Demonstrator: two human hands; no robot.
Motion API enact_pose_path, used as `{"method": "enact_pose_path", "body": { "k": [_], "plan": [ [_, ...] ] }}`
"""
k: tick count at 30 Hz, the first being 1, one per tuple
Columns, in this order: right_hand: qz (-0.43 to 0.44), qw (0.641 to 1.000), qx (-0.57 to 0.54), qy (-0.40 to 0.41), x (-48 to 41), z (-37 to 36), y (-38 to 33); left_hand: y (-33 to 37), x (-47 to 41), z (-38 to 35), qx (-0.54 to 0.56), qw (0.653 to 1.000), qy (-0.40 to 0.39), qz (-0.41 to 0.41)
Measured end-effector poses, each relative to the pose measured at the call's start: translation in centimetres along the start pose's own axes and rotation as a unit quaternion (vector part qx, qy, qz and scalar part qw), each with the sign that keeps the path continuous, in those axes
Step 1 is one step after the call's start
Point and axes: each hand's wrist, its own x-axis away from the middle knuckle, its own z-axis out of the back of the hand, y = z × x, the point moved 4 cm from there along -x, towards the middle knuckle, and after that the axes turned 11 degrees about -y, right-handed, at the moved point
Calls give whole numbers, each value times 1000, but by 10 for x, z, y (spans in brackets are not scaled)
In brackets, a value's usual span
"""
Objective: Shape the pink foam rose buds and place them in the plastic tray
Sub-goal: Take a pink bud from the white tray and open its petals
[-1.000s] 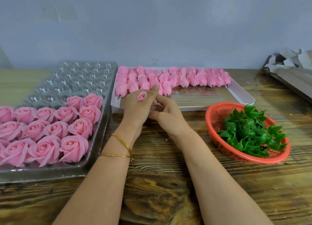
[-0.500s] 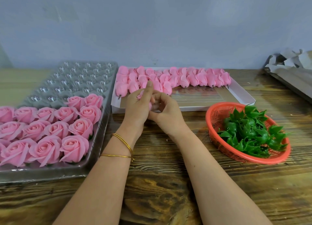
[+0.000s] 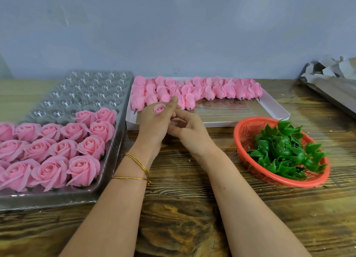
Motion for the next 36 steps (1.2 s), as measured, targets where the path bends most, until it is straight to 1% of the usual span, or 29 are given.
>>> {"method": "enact_pose_path", "body": {
  "k": [7,10,12,17,20,23,26,29,32,36],
  "plan": [
    [-4,998,43,37,0,0,0,-6,-2,-1,16,999,7,30],
    [1,998,42,56,-1,1,1,-8,-3,-2,29,999,6,23],
    [-2,997,51,62,-1,2,3,-7,-2,-2,14,1000,0,9],
    [1,997,63,53,0,4,3,-3,0,-2,-9,1000,-16,-2],
    [14,997,62,45,0,3,0,-2,1,-2,-4,1000,-20,-6],
    [28,998,49,25,0,2,-5,-2,0,-1,-21,1000,-16,-10],
    [18,998,45,31,1,2,-6,-1,1,-3,-18,1000,-11,-9],
    [-12,998,21,58,1,3,-3,2,2,-3,-36,999,-9,-17],
    [-40,993,-28,111,1,9,-1,4,4,-4,-75,996,-3,-43],
    [-33,985,-89,142,2,14,-2,9,4,-7,-161,984,-7,-75]
  ]
}}
